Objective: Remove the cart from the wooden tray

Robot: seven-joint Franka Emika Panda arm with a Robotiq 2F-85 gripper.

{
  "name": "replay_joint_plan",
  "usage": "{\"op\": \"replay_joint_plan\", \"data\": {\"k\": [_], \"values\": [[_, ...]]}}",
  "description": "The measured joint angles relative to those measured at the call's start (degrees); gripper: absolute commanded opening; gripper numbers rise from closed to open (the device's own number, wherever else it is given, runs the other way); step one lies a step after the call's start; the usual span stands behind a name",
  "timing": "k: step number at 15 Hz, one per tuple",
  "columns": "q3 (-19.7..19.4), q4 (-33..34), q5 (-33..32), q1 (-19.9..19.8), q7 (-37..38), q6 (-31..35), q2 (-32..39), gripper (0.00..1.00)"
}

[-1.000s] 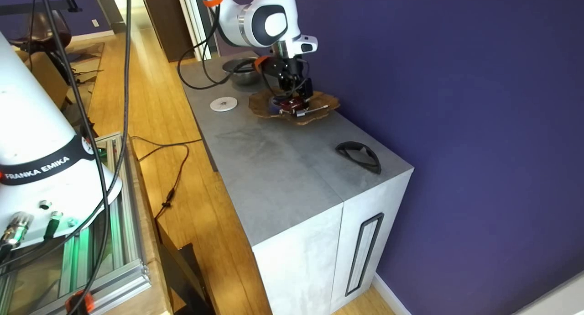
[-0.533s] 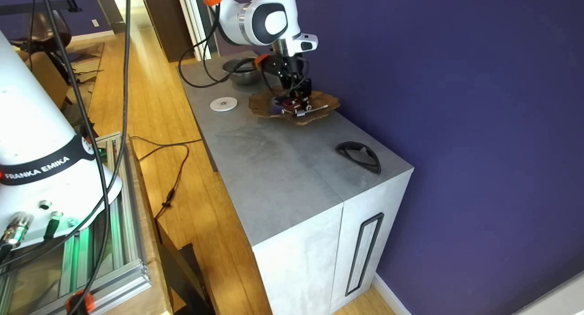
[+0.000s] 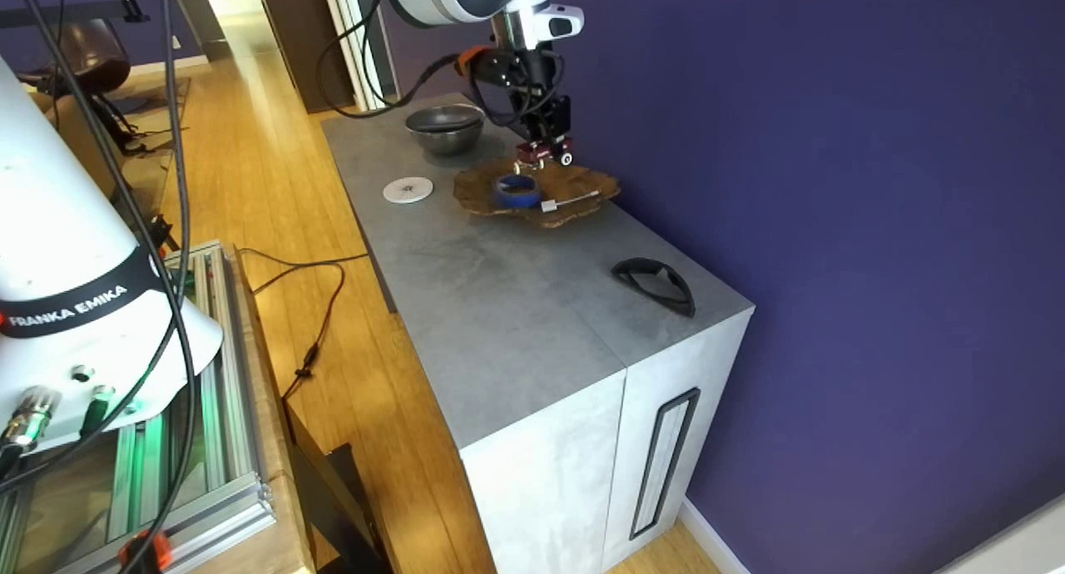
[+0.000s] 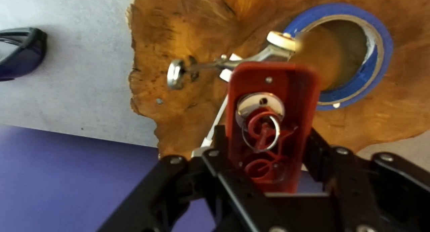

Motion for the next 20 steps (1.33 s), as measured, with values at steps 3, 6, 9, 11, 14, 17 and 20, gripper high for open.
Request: {"op": "replay_joint_plan", "data": {"k": [3, 6, 9, 11, 14, 17, 20], "values": [[0.1, -3.37, 0.17, -2.37, -0.09, -5.07, -5.97, 0.3], [1.51, -8.95, 3.35, -7.38, -3.37, -5.86, -10.97, 0.3], [3.0, -16.04, 13.36, -13.62, -12.78, -4.67, -14.75, 0.55], [3.11, -17.2, 13.81, -15.36, -14.54, -4.38, -15.03, 0.55], [3.78, -16.35, 13.79, -14.6, -13.67, -4.38, -14.66, 0.3], [3.82, -16.26, 13.89, -14.94, -13.39, -4.29, -14.45, 0.3], [2.86, -15.34, 15.78, -18.25, -13.77, -3.86, -13.28, 0.3]]}}
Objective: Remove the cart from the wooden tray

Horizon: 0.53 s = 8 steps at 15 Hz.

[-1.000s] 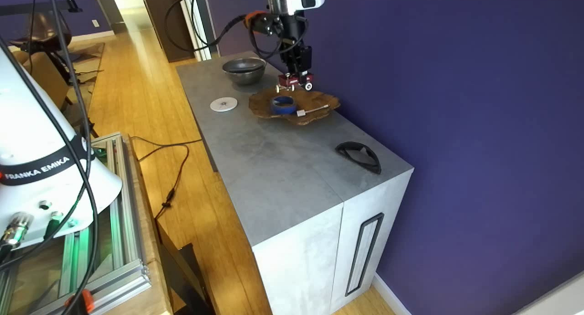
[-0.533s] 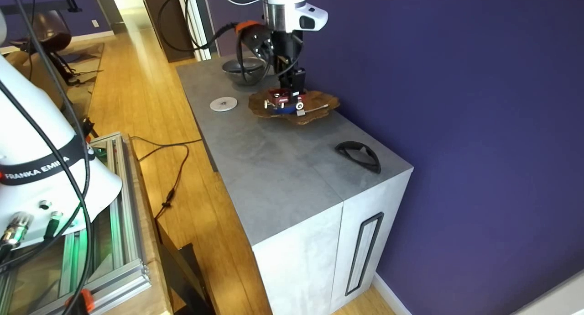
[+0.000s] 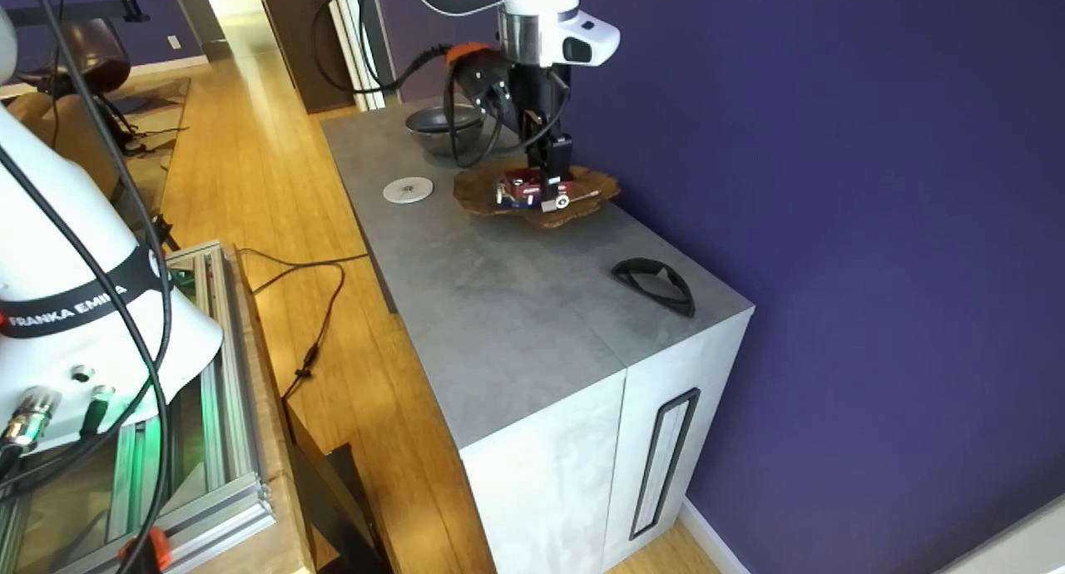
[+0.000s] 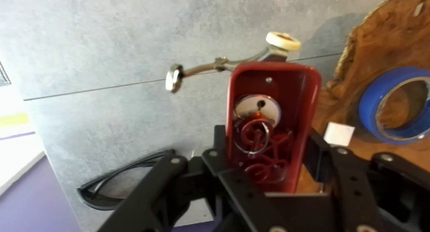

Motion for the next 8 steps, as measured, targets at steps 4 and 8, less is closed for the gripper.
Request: {"op": "replay_joint_plan", "data": {"k": [4, 8], "values": [[-1.99, 2.78, 5.1, -6.77, -2.41, 0.55, 3.59, 0.3], [-2.93, 4.27, 7.99, -11.42, -3.03, 1.68, 7.8, 0.3]]}}
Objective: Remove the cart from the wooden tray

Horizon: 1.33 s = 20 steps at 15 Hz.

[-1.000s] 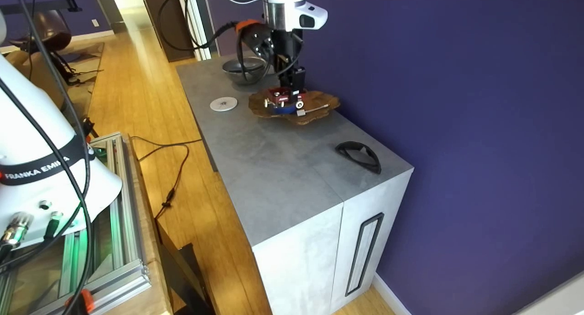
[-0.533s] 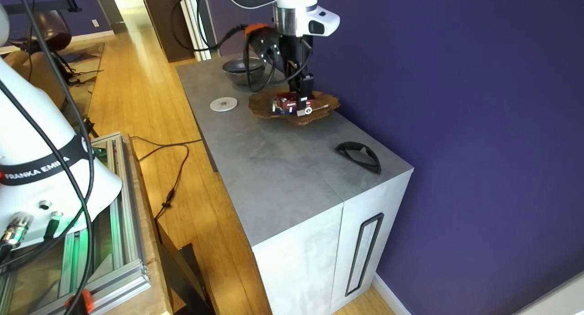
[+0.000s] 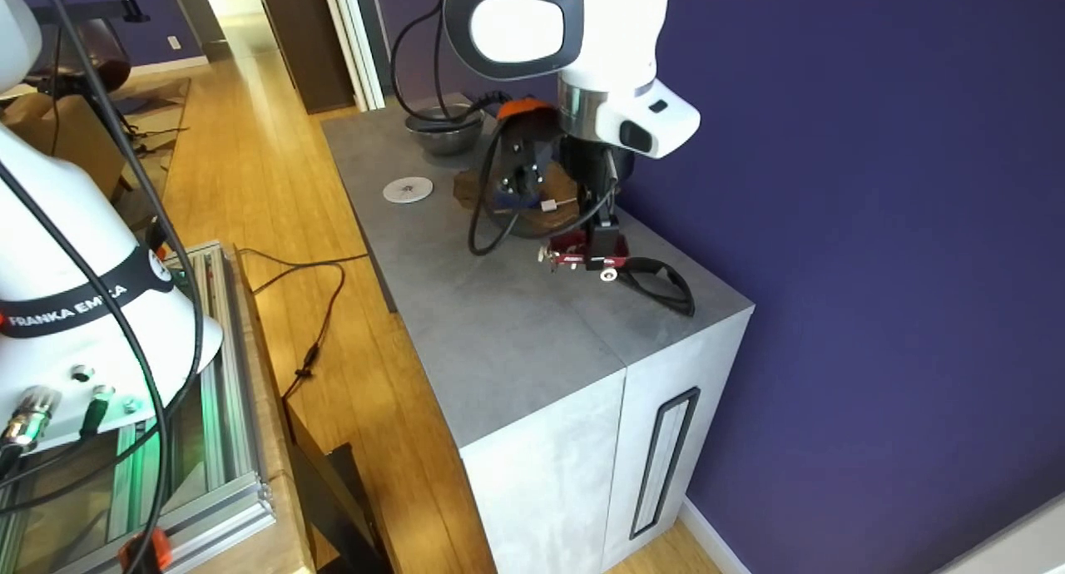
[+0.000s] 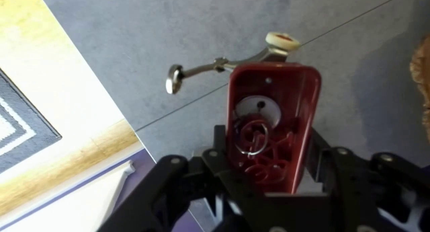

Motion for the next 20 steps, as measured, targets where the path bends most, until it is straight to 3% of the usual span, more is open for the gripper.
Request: {"op": "replay_joint_plan", "data": {"k": [9, 10, 12, 14, 20], "values": [[-0.41, -3.15, -0.07, 0.32, 2.89, 13.31, 6.43, 0.3], [-0.41, -3.42, -0.07, 0.3, 3.2, 13.8, 6.65, 0.7], [-0.41, -4.0, -0.07, 0.29, 3.91, 14.24, 6.75, 0.88], [-0.2, -4.1, -0.07, 0.24, 4.27, 14.23, 6.71, 1.0], [-0.47, -5.82, -0.97, 1.3, 4.56, 8.48, 0.72, 1.0]]}}
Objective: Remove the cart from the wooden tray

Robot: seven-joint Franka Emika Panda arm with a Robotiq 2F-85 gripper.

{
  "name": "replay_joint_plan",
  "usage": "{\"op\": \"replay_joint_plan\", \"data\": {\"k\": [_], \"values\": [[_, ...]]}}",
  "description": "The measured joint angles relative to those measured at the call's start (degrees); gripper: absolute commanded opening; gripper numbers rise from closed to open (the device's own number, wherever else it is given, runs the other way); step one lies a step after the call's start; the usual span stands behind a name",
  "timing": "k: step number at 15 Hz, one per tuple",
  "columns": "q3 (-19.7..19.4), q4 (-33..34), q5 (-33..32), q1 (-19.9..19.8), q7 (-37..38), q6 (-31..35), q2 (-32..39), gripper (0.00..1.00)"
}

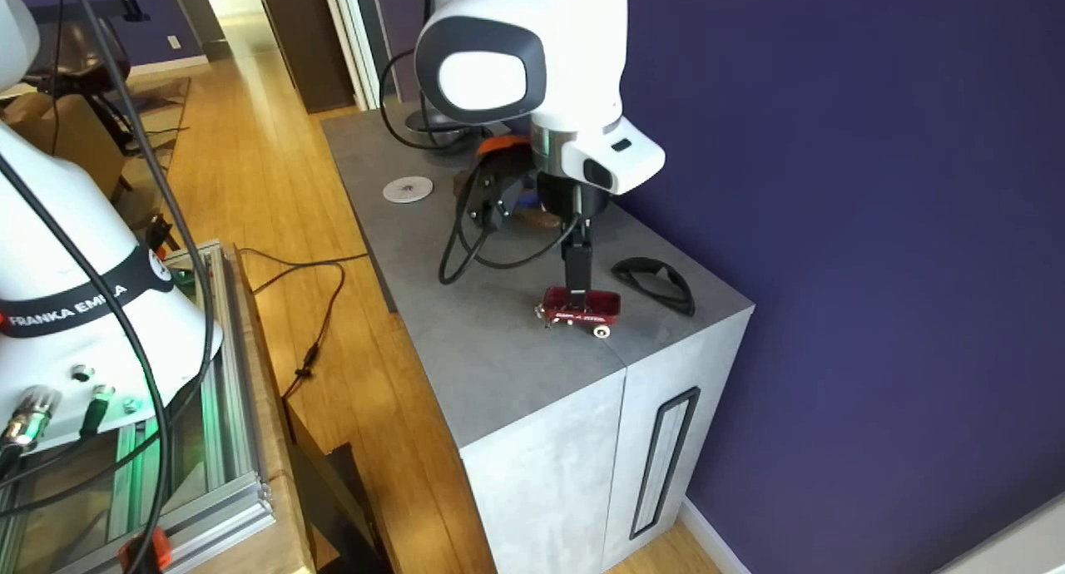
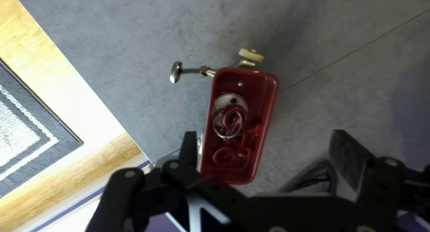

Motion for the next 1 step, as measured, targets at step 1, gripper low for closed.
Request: {"op": "replay_joint_plan", "data": {"k": [1], "values": [[0.17, -0.99, -0.39, 0.09, -1.26, -1.91, -2.71, 1.0]]}}
